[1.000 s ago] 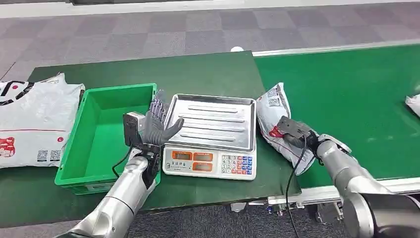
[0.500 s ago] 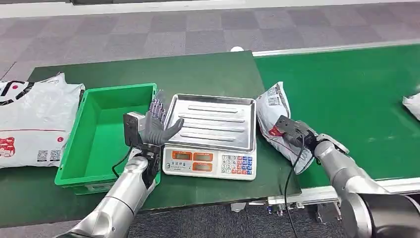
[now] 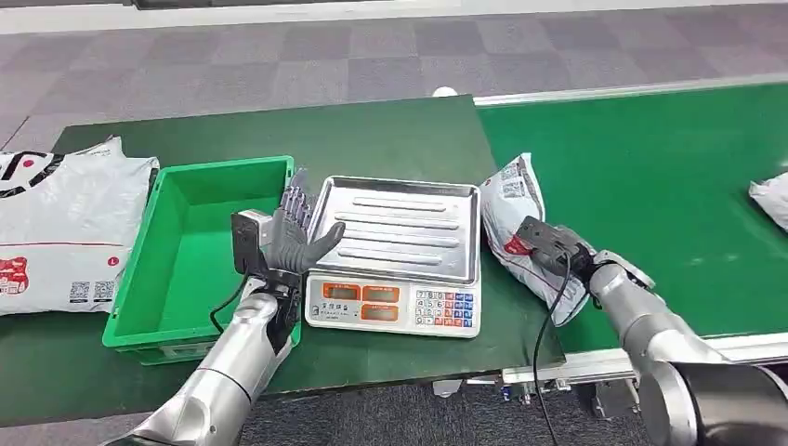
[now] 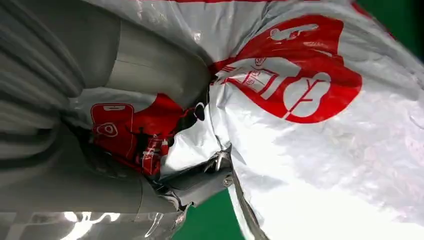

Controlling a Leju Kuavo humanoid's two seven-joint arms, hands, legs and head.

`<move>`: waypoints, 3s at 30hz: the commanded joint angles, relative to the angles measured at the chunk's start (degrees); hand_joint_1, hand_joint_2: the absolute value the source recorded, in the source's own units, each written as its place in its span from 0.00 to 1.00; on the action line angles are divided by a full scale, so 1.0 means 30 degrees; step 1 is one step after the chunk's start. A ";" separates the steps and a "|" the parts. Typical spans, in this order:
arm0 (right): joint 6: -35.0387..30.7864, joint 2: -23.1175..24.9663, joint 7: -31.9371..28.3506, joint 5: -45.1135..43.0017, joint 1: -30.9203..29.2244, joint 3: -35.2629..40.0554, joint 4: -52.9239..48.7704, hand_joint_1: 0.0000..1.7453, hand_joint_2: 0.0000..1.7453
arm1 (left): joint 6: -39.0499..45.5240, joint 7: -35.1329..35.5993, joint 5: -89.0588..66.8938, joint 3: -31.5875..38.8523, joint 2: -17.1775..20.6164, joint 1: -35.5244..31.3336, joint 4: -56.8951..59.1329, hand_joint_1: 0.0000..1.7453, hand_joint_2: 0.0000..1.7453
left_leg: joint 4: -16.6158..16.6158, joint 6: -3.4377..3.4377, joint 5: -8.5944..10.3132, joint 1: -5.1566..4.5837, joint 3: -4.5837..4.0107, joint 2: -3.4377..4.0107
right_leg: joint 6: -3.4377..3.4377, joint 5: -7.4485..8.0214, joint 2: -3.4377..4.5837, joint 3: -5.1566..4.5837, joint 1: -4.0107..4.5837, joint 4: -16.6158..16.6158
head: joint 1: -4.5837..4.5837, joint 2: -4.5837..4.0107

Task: Moved the parcel from conveyor to table for the left to box.

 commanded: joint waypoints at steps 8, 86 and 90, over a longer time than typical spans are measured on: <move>-1.1568 0.0596 -0.3217 -0.5734 0.6548 -0.1607 -1.3269 1.00 1.00 | 0.0613 0.0058 -0.0129 0.0499 -0.0287 -0.1166 0.1349 0.00 1.00 | -0.0008 0.0048 0.0022 0.0000 -0.0041 -0.0268 | 0.0029 -0.0042 -0.0234 0.0039 0.0003 -0.0026 | 0.0000 0.0000; -0.6735 0.7806 -0.3973 -1.1508 0.4330 0.5683 -1.1063 0.00 1.00 | 0.1448 0.0058 0.4665 -0.7019 -0.1268 -0.3076 0.3725 1.00 1.00 | -0.0016 0.0081 0.0031 -0.0065 -0.0052 -0.0301 | 0.0090 -0.0082 -0.0251 0.0039 -0.0010 -0.0034 | 0.0000 -0.0007; -0.7645 0.7265 -0.4146 -1.1745 0.4585 0.4830 -1.1516 0.00 1.00 | 0.1031 0.0058 0.3937 -0.7642 -0.1268 -0.3078 0.3610 1.00 1.00 | -0.0011 0.0074 0.0042 -0.0069 -0.0080 -0.0334 | 0.0085 -0.0087 -0.0286 0.0013 -0.0014 -0.0016 | 0.0000 0.0000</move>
